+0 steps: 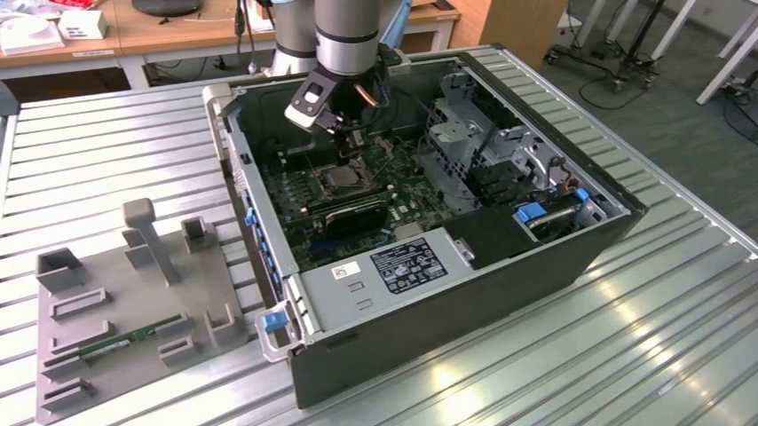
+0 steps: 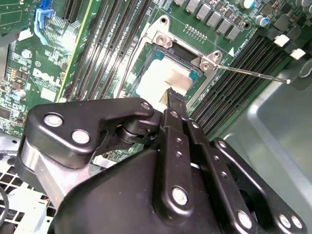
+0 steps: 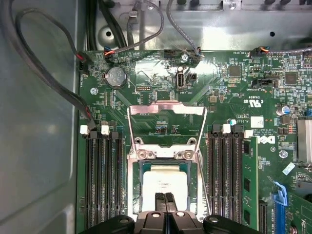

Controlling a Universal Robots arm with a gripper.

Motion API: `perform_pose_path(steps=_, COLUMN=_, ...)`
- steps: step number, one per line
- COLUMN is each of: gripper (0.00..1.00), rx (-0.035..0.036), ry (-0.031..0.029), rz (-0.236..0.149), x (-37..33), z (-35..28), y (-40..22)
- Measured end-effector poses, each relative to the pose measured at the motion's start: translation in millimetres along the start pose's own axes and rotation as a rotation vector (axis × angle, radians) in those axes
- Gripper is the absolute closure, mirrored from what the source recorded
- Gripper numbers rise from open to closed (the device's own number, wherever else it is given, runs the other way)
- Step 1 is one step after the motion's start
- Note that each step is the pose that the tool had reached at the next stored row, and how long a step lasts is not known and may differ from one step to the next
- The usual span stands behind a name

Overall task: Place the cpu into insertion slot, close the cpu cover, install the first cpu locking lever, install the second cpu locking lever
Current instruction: 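Place the cpu into insertion slot, then close the cpu cover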

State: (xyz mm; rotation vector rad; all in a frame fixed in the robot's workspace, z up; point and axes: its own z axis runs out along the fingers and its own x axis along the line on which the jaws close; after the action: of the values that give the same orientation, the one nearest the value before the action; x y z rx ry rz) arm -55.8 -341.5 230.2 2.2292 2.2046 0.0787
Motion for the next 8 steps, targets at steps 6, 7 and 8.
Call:
perform_pose_path(steps=6, gripper=0.89, rx=0.0001, ry=-0.0002, rz=0.0, x=0.0, z=-0.1, y=0.8)
perform_pose_path(steps=7, gripper=0.89, rx=0.0001, ry=-0.0002, rz=0.0, x=0.0, z=-0.1, y=1.4)
perform_pose_path(steps=8, gripper=0.89, rx=0.0001, ry=-0.0002, rz=0.0, x=0.0, z=0.0, y=1.9)
